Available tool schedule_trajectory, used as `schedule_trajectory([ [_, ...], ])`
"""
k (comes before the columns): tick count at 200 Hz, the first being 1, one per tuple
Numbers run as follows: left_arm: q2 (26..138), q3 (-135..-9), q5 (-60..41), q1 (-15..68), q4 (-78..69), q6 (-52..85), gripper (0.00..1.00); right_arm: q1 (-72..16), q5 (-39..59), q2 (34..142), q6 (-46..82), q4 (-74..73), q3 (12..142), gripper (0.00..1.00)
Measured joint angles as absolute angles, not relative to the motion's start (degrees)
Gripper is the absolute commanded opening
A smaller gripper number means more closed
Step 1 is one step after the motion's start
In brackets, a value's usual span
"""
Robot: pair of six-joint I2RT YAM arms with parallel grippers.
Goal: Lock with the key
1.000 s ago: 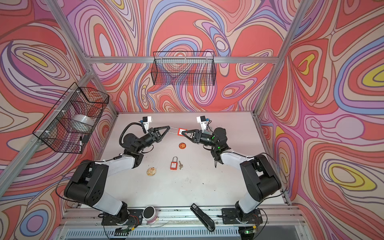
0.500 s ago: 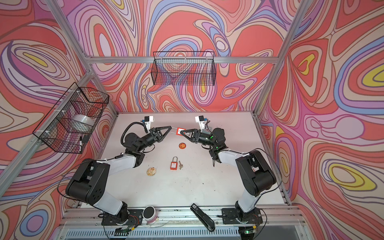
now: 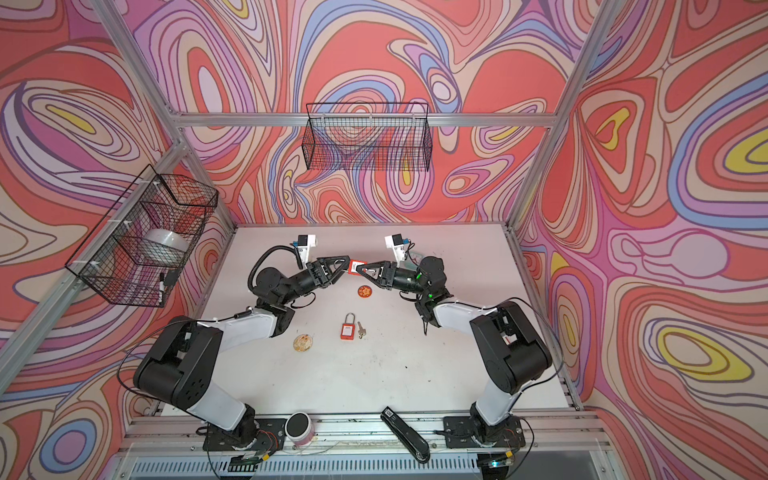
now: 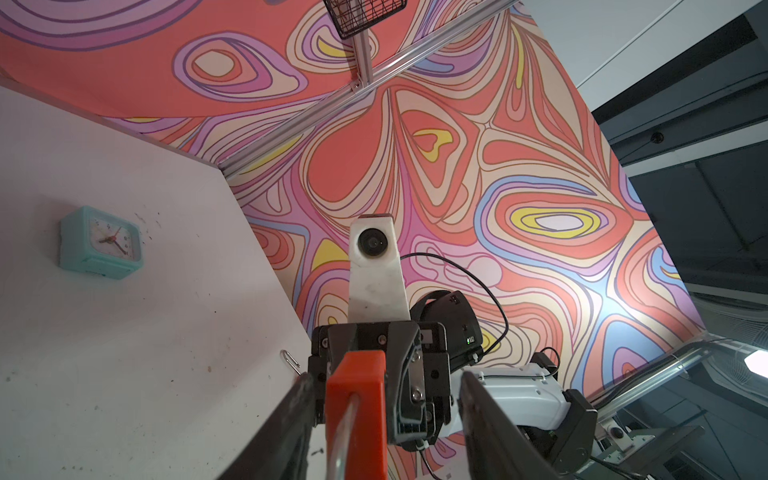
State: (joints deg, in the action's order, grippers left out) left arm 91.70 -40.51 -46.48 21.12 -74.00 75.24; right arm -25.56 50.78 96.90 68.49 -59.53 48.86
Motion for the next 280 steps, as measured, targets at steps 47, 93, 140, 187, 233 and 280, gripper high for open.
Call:
schedule_trajectory([
  [47, 93.4, -41.0, -46.5, 21.8, -73.9, 75.2, 0.46, -25.6, 50.6, 96.9, 66.3, -55.9, 48.9, 0.00],
  [93, 94.4, -41.9, -46.5, 21.8, -73.5, 75.2, 0.31, -26.0, 50.6, 96.7, 64.3, -54.0, 49.9, 0.00],
  [140, 94.6, -41.9, -46.5, 21.8, -73.1, 75.3, 0.00, -26.2, 50.5, 96.4, 63.8, -54.0, 49.9, 0.11],
  [187, 94.6, -42.0, -46.5, 22.1, -73.3, 75.3, 0.00, -25.9, 50.4, 95.4, 64.2, -54.1, 49.3, 0.67],
  [233, 94.6, -42.0, -46.6, 22.2, -73.3, 75.3, 0.00, -23.6, 50.0, 92.7, 65.3, -54.7, 45.9, 0.71],
  [280, 94.6, -42.0, -46.5, 22.2, -73.3, 75.3, 0.00, -22.2, 49.8, 91.8, 65.6, -54.8, 43.3, 0.71],
])
